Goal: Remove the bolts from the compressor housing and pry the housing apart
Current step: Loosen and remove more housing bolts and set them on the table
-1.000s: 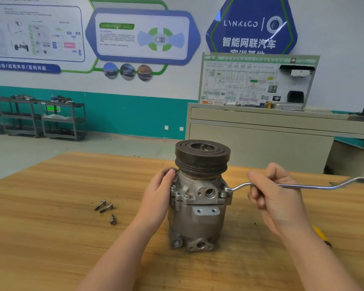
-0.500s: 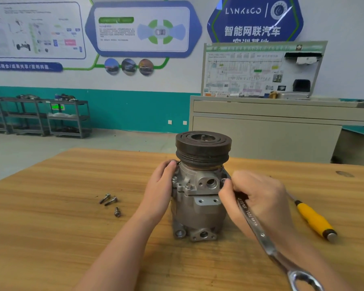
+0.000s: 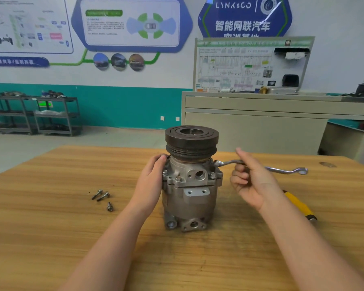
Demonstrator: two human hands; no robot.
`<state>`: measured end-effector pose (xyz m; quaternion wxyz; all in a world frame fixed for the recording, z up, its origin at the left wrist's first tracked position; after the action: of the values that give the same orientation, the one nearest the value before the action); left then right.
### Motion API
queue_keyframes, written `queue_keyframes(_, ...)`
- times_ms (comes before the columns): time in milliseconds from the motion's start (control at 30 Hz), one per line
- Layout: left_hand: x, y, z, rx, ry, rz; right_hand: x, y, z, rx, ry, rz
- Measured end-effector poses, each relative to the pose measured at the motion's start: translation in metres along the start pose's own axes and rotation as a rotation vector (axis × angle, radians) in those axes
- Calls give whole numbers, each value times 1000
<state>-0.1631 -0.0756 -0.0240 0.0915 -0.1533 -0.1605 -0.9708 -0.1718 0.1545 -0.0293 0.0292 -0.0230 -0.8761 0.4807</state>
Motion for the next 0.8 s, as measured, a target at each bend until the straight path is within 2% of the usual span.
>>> queue_keyframes(100, 0, 0, 0, 2, 0, -3, -5, -7, -27, -25, 191, -72)
queue_keyframes(267, 1, 0, -1, -2, 3, -8, -34, -42, -49, -421, 530, -276)
queue_keyframes(433, 0, 0, 0, 5, 9, -9, -53, -55, -45, -681, 681, -335)
queue_keyframes(533, 1, 0, -1, 12, 4, -12, -74, -67, -44, -817, 854, -387)
queue_keyframes(700, 1, 1, 0, 16, -1, -3, -132, -109, -11, -1150, 1233, -703)
queue_keyframes(800, 2, 1, 0, 15, -2, -1, -140, -111, -7, -1210, 1354, -737)
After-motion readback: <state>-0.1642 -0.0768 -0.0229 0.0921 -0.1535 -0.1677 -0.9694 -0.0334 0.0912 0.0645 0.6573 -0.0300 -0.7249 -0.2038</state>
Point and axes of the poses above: each hand's wrist, its own x-axis towards the middle knuckle, its own y-axis out of the back of the hand, z = x × y, the point moved 10 cm from there along x, towards the middle knuckle, and after that the axes turned 14 degrees about x, right-handed, at the moved point
